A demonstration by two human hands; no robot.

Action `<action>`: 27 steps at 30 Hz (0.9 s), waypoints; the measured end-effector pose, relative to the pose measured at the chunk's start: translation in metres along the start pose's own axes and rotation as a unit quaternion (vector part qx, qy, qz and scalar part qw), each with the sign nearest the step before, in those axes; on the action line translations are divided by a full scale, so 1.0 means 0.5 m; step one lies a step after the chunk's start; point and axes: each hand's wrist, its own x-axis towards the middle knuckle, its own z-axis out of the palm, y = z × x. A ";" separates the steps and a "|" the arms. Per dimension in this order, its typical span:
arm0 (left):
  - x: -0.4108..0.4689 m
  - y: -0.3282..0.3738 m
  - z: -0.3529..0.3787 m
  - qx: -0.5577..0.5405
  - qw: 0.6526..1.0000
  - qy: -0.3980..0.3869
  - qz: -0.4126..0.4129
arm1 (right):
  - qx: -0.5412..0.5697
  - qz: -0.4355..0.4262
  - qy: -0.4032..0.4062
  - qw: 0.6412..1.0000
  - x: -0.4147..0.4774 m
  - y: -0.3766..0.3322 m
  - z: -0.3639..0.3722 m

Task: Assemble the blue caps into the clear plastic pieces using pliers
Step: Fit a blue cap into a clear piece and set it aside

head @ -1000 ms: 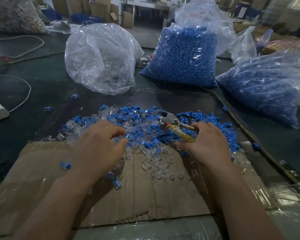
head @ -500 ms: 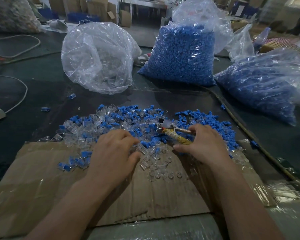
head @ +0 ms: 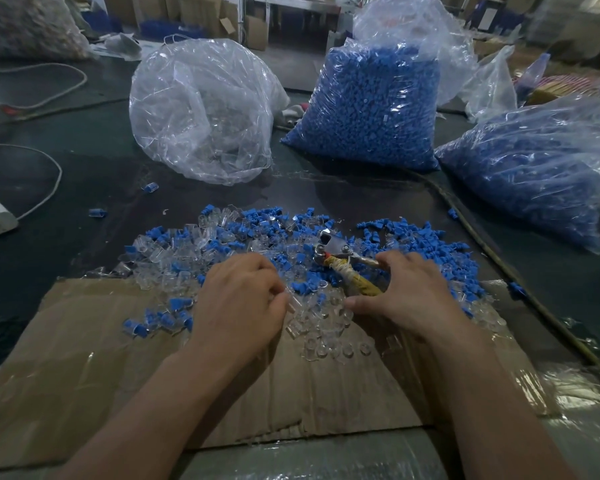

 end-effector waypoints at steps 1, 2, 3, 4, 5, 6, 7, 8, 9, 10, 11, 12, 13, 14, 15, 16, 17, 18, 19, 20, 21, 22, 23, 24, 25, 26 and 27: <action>0.000 0.001 -0.003 -0.011 1.000 -0.001 -0.003 | 0.004 -0.001 -0.008 1.000 -0.002 -0.002 -0.001; 0.000 0.003 -0.006 -0.018 1.000 -0.006 -0.003 | 0.009 -0.003 -0.013 1.000 -0.004 -0.005 -0.002; 0.000 0.003 -0.008 -0.020 1.000 -0.013 0.001 | 0.011 -0.006 -0.014 1.000 -0.006 -0.007 -0.003; -0.001 0.003 -0.011 -0.019 1.000 -0.018 0.005 | 0.012 -0.011 -0.007 1.000 -0.008 -0.010 -0.005; -0.003 0.003 -0.012 -0.016 1.000 -0.024 0.007 | 0.015 -0.019 0.013 1.000 -0.010 -0.014 -0.005; -0.005 0.004 -0.014 -0.012 0.999 -0.032 0.006 | 0.025 -0.036 0.047 0.998 -0.012 -0.017 -0.006; -0.007 0.004 -0.016 -0.009 0.999 -0.039 0.004 | 0.043 -0.066 0.092 0.993 -0.013 -0.023 -0.005; -0.008 0.005 -0.016 -0.010 0.999 -0.040 0.004 | 0.066 -0.107 0.133 0.983 -0.016 -0.032 -0.004; -0.009 0.005 -0.017 -0.011 0.999 -0.036 0.002 | 0.085 -0.151 0.157 0.972 -0.020 -0.045 -0.004; -0.008 0.007 -0.020 -0.013 0.999 -0.030 -0.001 | 0.093 -0.192 0.161 0.964 -0.024 -0.061 -0.001; -0.007 0.008 -0.023 -0.017 1.000 -0.024 -0.007 | 0.087 -0.226 0.150 0.959 -0.029 -0.077 0.004; -0.005 0.008 -0.025 -0.024 0.999 -0.016 -0.014 | 0.072 -0.252 0.133 0.956 -0.032 -0.091 0.013; -0.004 0.008 -0.027 -0.035 0.999 -0.008 -0.023 | 0.053 -0.269 0.116 0.955 -0.033 -0.103 0.022; -0.004 0.009 -0.030 -0.050 0.998 0.002 -0.032 | 0.033 -0.277 0.104 0.955 -0.032 -0.111 0.032; -0.003 0.010 -0.033 -0.067 0.997 0.014 -0.042 | 0.017 -0.278 0.097 0.956 -0.030 -0.116 0.040; -0.003 0.012 -0.036 -0.083 0.995 0.029 -0.054 | 0.006 -0.274 0.095 0.957 -0.027 -0.119 0.046; -0.003 0.015 -0.040 -0.099 0.992 0.046 -0.068 | 0.000 -0.268 0.095 0.959 -0.026 -0.121 0.050; -0.002 0.016 -0.043 -0.111 0.988 0.061 -0.084 | -0.002 -0.262 0.097 0.960 -0.025 -0.122 0.053; -0.003 0.018 -0.045 -0.121 0.985 0.071 -0.100 | -0.004 -0.259 0.100 0.961 -0.024 -0.124 0.056; -0.002 0.019 -0.047 -0.129 0.982 0.078 -0.113 | -0.006 -0.256 0.104 0.961 -0.025 -0.125 0.058; -0.003 0.020 -0.048 -0.136 0.980 0.082 -0.122 | -0.009 -0.253 0.108 0.961 -0.025 -0.126 0.059; -0.003 0.021 -0.050 -0.141 0.978 0.084 -0.129 | -0.011 -0.249 0.110 0.962 -0.026 -0.127 0.059; -0.004 0.023 -0.051 -0.145 0.977 0.086 -0.134 | -0.016 -0.243 0.109 0.964 -0.026 -0.128 0.059; -0.004 0.024 -0.053 -0.148 0.976 0.087 -0.137 | -0.021 -0.237 0.105 0.966 -0.026 -0.128 0.058; -0.005 0.026 -0.054 -0.152 0.975 0.088 -0.137 | -0.025 -0.233 0.099 0.967 -0.026 -0.128 0.058; -0.005 0.028 -0.055 -0.158 0.974 0.089 -0.135 | -0.025 -0.231 0.094 0.968 -0.026 -0.128 0.057; -0.005 0.029 -0.056 -0.166 0.973 0.092 -0.133 | -0.022 -0.231 0.093 0.968 -0.027 -0.129 0.057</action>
